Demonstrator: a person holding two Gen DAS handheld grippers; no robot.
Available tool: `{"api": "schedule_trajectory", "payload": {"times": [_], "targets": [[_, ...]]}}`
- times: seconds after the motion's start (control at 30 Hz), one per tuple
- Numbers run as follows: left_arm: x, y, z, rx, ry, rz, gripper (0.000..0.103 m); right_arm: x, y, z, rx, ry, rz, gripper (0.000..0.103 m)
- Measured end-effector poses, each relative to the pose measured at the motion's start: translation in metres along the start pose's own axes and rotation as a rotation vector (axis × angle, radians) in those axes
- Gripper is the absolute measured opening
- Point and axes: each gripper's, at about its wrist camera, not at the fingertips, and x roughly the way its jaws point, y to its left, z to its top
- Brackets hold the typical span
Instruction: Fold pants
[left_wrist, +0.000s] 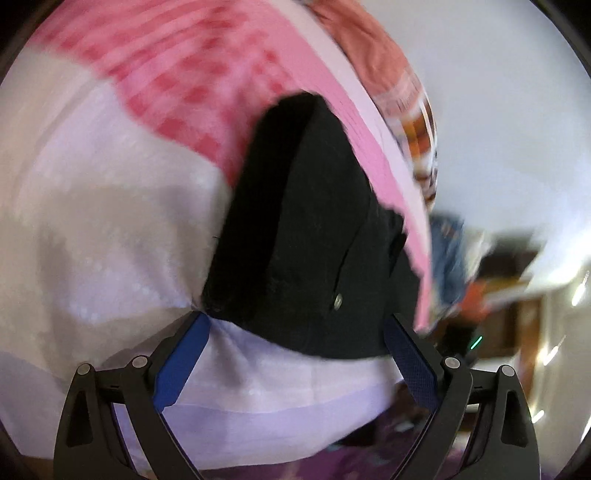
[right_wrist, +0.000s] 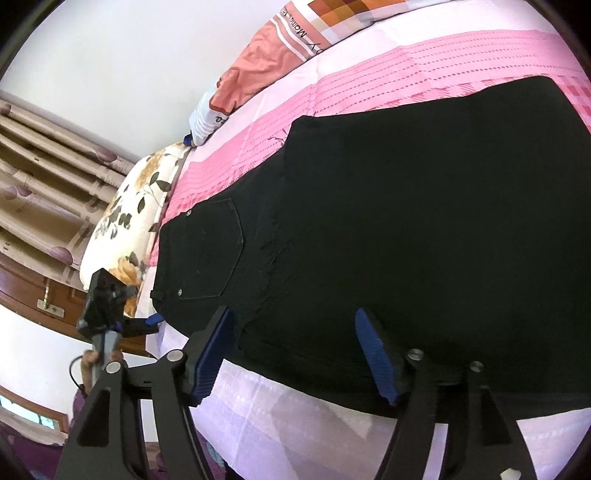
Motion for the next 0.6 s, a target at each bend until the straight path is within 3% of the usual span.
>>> {"api": "schedule_trajectory", "payload": {"times": [0.07, 0.13, 0.43, 0.6], "targets": [[-0.004, 0.014, 0.001, -0.127, -0.027, -0.074, 0.095, 0.0, 0.001, 0.0, 0.003, -0.001, 0.0, 0.07], [-0.003, 0.017, -0.001, -0.177, -0.024, -0.096, 0.095, 0.0, 0.001, 0.0, 0.007, -0.003, 0.0, 0.07], [0.014, 0.017, 0.004, -0.252, -0.093, -0.195, 0.096, 0.003, 0.001, 0.0, 0.001, -0.003, 0.01, 0.074], [0.006, 0.017, -0.006, -0.222, -0.19, -0.207, 0.096, 0.003, 0.001, -0.001, -0.003, -0.006, 0.023, 0.077]]}}
